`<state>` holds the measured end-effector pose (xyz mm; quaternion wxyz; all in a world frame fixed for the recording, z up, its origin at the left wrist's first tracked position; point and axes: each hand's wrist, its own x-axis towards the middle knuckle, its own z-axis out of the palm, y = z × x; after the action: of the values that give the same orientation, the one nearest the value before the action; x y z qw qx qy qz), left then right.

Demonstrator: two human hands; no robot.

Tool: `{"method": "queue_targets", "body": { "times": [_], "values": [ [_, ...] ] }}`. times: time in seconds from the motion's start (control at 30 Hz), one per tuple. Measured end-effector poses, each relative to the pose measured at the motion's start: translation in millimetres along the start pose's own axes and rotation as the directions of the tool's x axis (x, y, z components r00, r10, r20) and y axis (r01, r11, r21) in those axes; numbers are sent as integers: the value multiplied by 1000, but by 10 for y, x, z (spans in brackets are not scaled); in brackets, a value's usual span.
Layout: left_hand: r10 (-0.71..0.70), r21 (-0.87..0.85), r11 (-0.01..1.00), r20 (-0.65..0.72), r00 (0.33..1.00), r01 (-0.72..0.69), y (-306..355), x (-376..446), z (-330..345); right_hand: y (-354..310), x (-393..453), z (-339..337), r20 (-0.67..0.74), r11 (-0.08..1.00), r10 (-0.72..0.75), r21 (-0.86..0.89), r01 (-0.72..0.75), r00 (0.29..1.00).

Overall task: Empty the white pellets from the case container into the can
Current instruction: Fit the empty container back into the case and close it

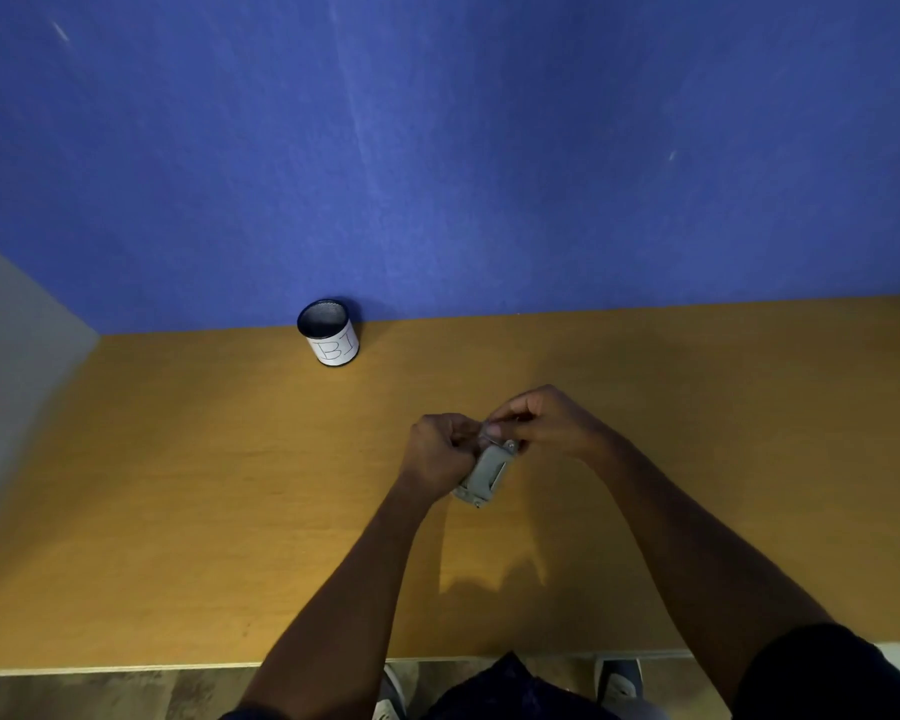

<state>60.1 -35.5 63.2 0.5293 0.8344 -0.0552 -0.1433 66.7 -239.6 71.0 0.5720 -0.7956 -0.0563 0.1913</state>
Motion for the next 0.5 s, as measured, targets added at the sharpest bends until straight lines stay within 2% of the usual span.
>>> {"method": "queue_targets", "body": {
  "times": [0.1, 0.27, 0.5],
  "values": [
    [38, 67, 997, 12, 999, -39, 46, 13, -3, -67, 33, -22, 34, 993, -15, -113, 19, 999],
    [-9, -4, 1000, -11, 1000, 9, 40, 53, -15, -102, 88, -18, -79, 990, -22, -144, 11, 997],
    [1, -140, 990, 156, 988, 21, 38, -2, -77, -83, 104, -26, -155, 987, -23, -163, -3, 988]
  ]
}}
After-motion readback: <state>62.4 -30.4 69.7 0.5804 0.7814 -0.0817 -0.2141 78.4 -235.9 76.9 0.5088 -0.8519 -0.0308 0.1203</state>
